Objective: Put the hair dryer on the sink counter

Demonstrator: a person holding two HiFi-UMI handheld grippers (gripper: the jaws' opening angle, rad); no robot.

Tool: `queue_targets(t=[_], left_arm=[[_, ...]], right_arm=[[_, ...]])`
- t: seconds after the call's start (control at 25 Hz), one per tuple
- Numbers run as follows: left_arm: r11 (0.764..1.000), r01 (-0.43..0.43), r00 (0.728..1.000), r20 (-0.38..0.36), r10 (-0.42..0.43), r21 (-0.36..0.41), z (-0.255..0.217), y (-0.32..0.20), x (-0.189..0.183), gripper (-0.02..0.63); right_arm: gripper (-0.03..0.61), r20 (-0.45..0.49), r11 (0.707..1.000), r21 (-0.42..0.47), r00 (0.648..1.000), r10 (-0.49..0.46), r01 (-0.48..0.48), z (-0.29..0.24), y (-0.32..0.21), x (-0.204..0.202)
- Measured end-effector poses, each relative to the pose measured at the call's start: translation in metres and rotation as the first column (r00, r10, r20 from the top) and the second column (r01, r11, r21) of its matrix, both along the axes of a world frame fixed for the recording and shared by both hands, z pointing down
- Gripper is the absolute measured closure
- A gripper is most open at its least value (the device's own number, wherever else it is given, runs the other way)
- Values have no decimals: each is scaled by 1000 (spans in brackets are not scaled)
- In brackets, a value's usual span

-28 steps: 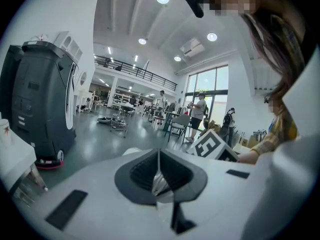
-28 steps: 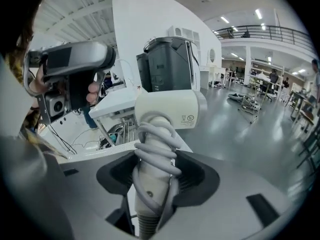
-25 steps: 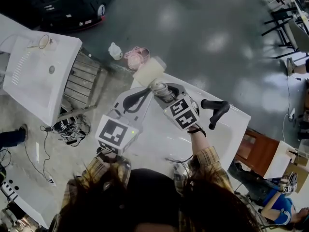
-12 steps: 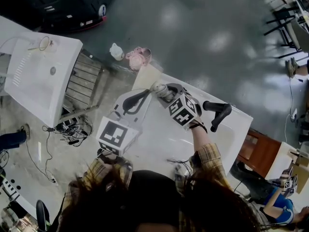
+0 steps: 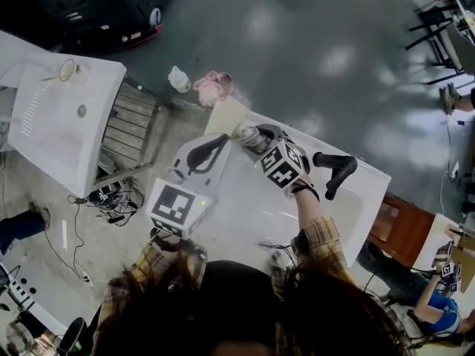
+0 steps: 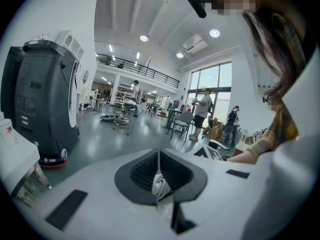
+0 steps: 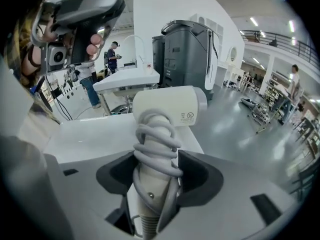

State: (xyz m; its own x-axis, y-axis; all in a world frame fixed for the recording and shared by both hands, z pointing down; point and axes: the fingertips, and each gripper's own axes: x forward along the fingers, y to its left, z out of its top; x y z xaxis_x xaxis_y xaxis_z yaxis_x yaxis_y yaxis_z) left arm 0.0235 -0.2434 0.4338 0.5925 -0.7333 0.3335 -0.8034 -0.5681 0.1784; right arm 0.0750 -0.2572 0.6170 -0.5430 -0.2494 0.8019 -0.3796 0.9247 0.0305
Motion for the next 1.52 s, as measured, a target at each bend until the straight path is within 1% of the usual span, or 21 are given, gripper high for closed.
queue_targets(t=[0.24, 0.4, 0.64, 0.88, 1.08, 1.16, 1.24, 1.36, 1.52], left_arm=[[1000, 7, 1000, -4, -7, 8, -4, 3, -3, 595], [1000, 8, 1000, -7, -8, 16, -8, 4, -4, 595], [999, -4, 1000, -12, 5, 38, -17, 6, -1, 595], [997, -9, 1000, -16, 10, 75, -30, 7, -2, 595], [994, -10, 1000, -16, 12, 110, -42, 14, -4, 595], [992, -7, 1000, -17, 9, 122, -48, 19, -5, 595], [991, -2, 1000, -19, 5, 134, -54, 23, -5, 595], [987, 0, 1000, -22, 4, 160, -62, 29, -6, 595], [983, -8, 1000, -22, 12, 183, -71, 36, -3, 595]], right_arm=[[334, -9, 1000, -9, 1000, 15, -15, 2, -1, 2], [322, -11, 1000, 12, 1000, 15, -15, -3, -1, 5], [321, -11, 1000, 22, 1000, 21, -20, -13, 1, 5], [321, 4, 998, 31, 998, 57, -58, -27, 4, 5], [321, 26, 994, 68, 996, 89, -90, -42, 8, 4], [321, 46, 991, 79, 993, 105, -109, -51, 11, 4], [321, 86, 988, 81, 988, 128, -135, -63, 14, 4], [321, 160, 979, 92, 973, 166, -182, -86, 18, 1], [321, 243, 967, 129, 952, 185, -220, -121, 23, -3]])
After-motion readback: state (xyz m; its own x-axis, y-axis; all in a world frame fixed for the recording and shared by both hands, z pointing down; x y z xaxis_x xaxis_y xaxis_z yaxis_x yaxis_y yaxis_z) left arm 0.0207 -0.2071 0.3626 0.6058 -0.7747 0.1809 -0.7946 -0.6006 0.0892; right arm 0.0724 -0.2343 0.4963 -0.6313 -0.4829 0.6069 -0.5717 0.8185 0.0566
